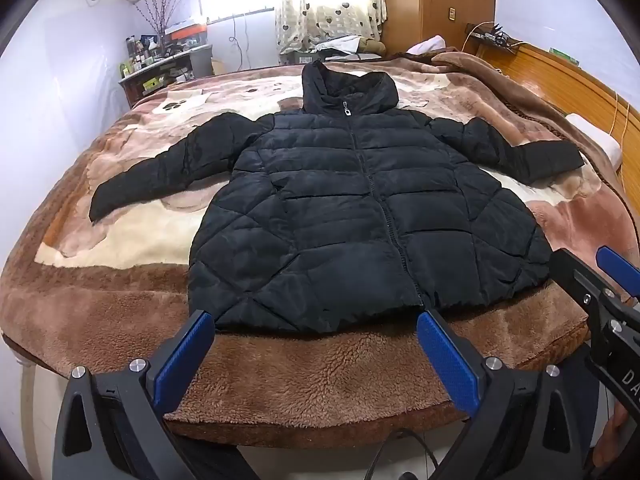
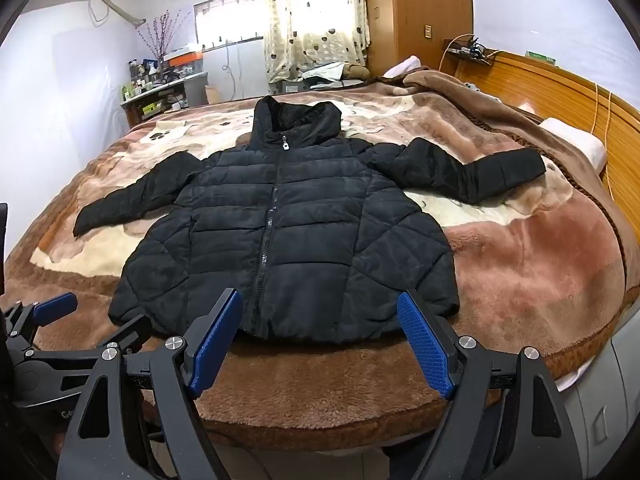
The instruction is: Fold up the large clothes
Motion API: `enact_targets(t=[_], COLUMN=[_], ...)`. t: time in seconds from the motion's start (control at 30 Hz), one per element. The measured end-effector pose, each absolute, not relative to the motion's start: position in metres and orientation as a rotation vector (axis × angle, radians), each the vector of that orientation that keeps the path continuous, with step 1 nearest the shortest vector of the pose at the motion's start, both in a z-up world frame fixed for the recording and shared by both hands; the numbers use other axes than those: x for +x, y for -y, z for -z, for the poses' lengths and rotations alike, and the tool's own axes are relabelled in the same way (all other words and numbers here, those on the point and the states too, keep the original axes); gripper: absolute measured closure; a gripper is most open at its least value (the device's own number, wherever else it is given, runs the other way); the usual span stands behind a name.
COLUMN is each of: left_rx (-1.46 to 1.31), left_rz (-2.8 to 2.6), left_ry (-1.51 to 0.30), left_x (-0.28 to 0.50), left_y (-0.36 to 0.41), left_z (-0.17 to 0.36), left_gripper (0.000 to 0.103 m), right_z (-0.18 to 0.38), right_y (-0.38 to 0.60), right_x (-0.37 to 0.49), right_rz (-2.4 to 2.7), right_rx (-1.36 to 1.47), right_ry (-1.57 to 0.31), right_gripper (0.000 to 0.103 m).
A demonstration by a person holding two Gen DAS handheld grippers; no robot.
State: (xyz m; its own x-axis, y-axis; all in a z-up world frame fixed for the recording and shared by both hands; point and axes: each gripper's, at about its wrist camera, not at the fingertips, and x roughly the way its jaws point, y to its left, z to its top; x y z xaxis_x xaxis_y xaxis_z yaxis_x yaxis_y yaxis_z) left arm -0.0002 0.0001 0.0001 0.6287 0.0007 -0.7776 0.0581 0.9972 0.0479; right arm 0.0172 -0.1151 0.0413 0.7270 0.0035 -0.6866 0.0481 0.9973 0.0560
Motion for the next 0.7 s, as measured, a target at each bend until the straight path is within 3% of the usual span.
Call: enact_targets(t=[0.7], left_rx=[0.021], left_rz=[0.029], left_ry=[-0.918], left_x=[0.008], left_y=[-0.013], left_z=[0.007], left_gripper=[0.001], right_z=[-0.033], right_y=[0.125], right_x=[0.023], right_rz=[0.033], right_rx=[0.078], right_ry=[-0.761], right_gripper=[0.023])
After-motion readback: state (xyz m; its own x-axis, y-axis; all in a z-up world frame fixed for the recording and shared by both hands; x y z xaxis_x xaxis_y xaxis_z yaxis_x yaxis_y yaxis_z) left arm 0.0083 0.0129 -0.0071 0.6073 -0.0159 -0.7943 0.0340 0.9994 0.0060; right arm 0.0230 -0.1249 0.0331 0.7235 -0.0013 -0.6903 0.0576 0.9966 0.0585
